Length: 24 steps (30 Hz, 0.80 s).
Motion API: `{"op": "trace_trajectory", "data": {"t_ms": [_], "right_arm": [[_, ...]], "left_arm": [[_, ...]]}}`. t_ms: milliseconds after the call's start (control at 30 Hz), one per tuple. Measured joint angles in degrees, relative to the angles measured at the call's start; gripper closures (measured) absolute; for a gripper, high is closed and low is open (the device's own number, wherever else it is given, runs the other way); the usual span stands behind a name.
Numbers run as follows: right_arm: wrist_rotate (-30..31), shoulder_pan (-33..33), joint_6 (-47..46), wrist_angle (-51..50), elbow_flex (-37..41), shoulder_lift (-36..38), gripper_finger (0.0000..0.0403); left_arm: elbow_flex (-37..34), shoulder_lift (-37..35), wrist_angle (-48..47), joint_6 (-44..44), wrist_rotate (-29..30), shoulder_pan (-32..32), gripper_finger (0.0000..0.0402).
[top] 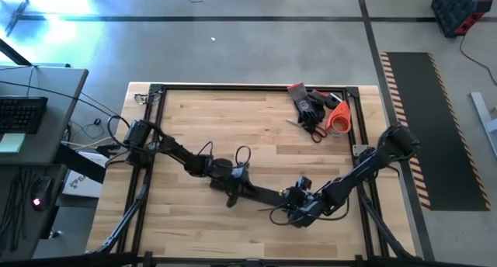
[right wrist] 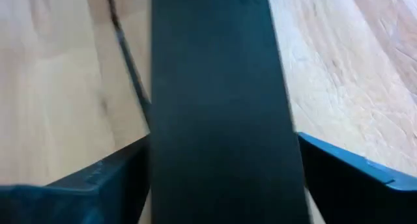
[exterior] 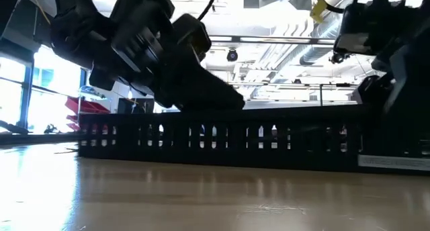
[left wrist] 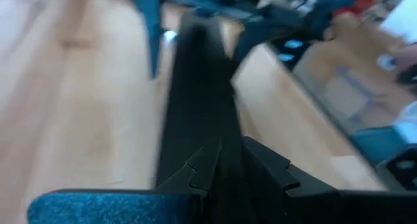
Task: Ziptie cables
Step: Close the black cable duct
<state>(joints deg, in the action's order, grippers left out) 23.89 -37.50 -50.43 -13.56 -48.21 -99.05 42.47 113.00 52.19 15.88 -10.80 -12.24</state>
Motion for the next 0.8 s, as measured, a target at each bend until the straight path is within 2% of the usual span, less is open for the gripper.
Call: {"op": "trace_trajectory", "data": {"t_ms": [133,333,467,567,667,800], "right_arm": [[-0.33,0.39,1.38,0.11,0.0,-0.06,0.0126],[-0.05,0.72,3.56,1.66,-0.02,-0.38,0.0204],[-0.19,0.86,4.41,2.08,-0.04,-0.38,0.0203],[-0.42,1.1,4.38,1.97,-0.04,-0.43,0.0181],[-0.58,1.27,4.41,2.15,-0.04,-0.45,0.0169],[-0.33,1.22,4.43,2.22,-0.04,-0.49,0.0176]], "left_arm": [[2.45,-0.03,2.32,1.01,-0.98,-0.04,0.0358],[11.37,2.88,-4.48,-3.71,-0.84,0.02,0.0358],[16.93,6.94,-10.36,-4.59,-0.97,0.54,0.0358],[19.78,10.18,-10.67,-5.01,-1.31,0.6,0.0358],[21.6,12.37,-10.65,-4.99,-1.46,0.6,0.0358],[21.92,13.68,-11.94,-4.86,-1.25,0.64,0.0358]]}}
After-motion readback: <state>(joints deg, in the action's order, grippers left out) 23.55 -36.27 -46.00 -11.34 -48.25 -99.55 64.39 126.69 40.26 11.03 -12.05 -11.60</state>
